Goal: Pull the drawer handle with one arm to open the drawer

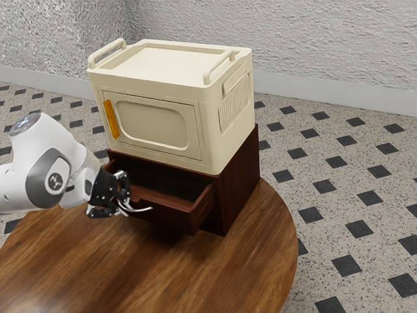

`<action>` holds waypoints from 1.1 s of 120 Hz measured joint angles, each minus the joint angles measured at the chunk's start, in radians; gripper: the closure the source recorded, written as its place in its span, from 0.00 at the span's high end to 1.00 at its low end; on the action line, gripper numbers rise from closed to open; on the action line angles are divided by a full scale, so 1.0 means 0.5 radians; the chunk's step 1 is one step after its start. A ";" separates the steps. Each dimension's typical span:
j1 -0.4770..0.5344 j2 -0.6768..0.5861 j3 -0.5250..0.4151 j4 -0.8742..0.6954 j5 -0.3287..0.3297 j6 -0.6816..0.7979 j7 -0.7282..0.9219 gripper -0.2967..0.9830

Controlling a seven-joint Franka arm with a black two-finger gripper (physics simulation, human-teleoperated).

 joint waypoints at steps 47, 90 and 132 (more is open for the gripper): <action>-0.005 -0.267 0.000 -0.164 -0.007 -0.156 0.015 0.23; -0.003 -0.455 0.000 -0.275 -0.013 -0.298 0.029 0.22; 0.004 -0.529 0.000 -0.284 -0.010 -0.391 0.038 0.27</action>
